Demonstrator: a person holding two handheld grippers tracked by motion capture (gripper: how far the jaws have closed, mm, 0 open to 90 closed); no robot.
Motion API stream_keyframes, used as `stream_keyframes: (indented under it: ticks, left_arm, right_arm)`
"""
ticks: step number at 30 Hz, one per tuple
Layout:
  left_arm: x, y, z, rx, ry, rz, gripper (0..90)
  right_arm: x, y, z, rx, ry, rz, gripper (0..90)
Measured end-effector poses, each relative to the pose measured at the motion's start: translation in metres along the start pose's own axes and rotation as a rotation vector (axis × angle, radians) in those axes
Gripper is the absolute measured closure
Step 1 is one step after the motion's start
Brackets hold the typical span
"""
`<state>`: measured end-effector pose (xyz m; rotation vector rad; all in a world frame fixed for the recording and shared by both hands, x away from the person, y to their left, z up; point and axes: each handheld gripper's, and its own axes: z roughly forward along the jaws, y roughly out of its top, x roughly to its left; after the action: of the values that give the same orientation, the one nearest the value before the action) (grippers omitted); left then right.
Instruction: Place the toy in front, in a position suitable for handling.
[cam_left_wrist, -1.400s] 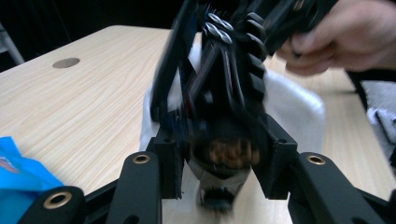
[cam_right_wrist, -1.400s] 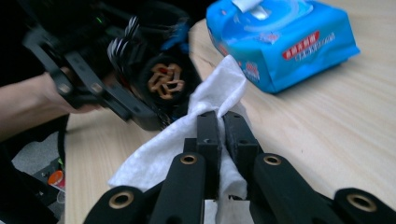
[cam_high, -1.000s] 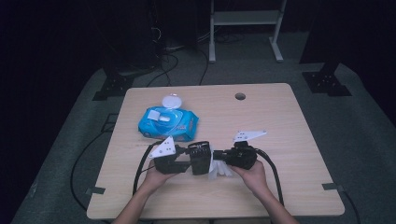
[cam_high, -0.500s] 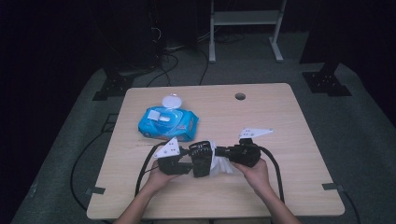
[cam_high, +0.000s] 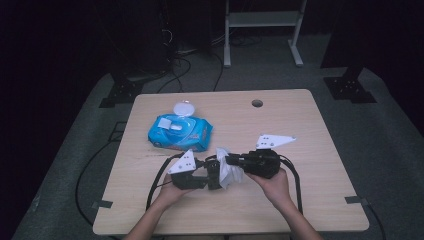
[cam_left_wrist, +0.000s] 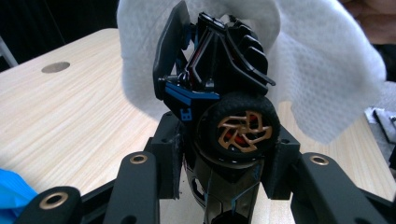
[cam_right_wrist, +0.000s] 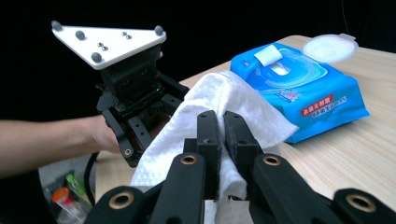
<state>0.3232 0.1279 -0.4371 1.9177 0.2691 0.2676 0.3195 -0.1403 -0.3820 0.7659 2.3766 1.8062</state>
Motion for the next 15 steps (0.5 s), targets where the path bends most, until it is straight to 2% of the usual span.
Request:
stream_keyframes:
  ticks: [1,7,15]
  left_arm:
    - [-0.0008,0.0001,0.0004,-0.003,0.002,0.002,56.7]
    - [-0.0018,0.0004,0.0015,-0.004,0.005,0.007,56.6]
    - [-0.0053,0.0015,0.0012,0.006,0.002,0.039,56.5]
  right_arm:
    - [0.0021,0.0005,0.0014,0.013,-0.008,-0.018,85.1]
    - [-0.0027,-0.0021,-0.0048,0.019,-0.035,-0.007,85.1]
    - [0.0048,-0.0004,-0.002,0.025,-0.02,-0.032,85.1]
